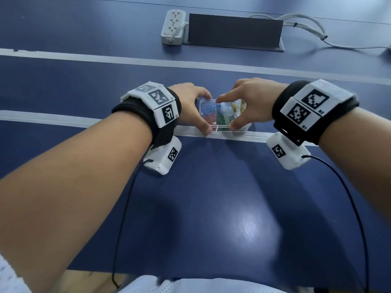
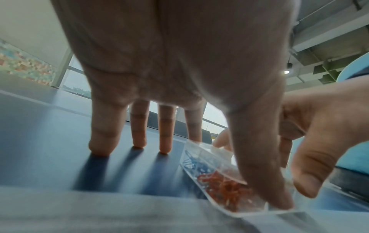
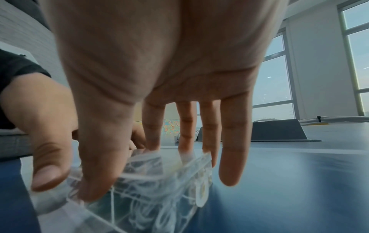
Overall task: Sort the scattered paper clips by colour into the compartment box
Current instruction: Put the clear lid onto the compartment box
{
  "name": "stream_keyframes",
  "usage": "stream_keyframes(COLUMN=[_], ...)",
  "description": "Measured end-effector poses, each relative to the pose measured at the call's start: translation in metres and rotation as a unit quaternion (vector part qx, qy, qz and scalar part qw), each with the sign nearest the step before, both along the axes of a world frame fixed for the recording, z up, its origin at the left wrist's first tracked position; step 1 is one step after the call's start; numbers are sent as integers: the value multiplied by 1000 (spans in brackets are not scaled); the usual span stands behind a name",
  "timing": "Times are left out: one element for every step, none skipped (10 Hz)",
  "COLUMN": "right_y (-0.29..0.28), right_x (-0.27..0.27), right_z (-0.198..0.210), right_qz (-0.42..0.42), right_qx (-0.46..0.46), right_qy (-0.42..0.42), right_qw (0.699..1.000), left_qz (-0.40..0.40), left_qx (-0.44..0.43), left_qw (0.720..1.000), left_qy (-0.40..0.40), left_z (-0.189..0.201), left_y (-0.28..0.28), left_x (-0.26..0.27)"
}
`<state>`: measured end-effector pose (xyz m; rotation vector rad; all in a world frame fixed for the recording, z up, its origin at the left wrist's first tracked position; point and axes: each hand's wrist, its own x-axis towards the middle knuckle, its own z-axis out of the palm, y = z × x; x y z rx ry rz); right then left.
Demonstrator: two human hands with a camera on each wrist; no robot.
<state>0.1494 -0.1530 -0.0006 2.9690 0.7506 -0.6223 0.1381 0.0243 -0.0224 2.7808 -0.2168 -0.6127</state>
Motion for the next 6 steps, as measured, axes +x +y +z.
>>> stream_keyframes(right_y=[1,3,4,1,-10,-33], right_x=[1,0,-1,-3,-7,-25], right_z=[1,1,-1,-2,7,21], right_qz=[-1,-8,-15,-32,-88,-145], right_qx=[1,9,12,10,73,141], right_qy=[0,2,-1,17,53,25], right_qw=[1000,1000,1000,999,992,979], left_qz=[-6,-10,-14,-16,-4,37], left_qx=[5,11,10,10,-18,-85], left_qw=[1000,1000,1000,1000,1000,995], left_qy=[-9,-2,4,0,19,43], left_z=[-2,-3,-2,1,-1,-2], left_y=[0,-1,-2,0,9,24], left_x=[-1,-1,-1,-3,-4,-11])
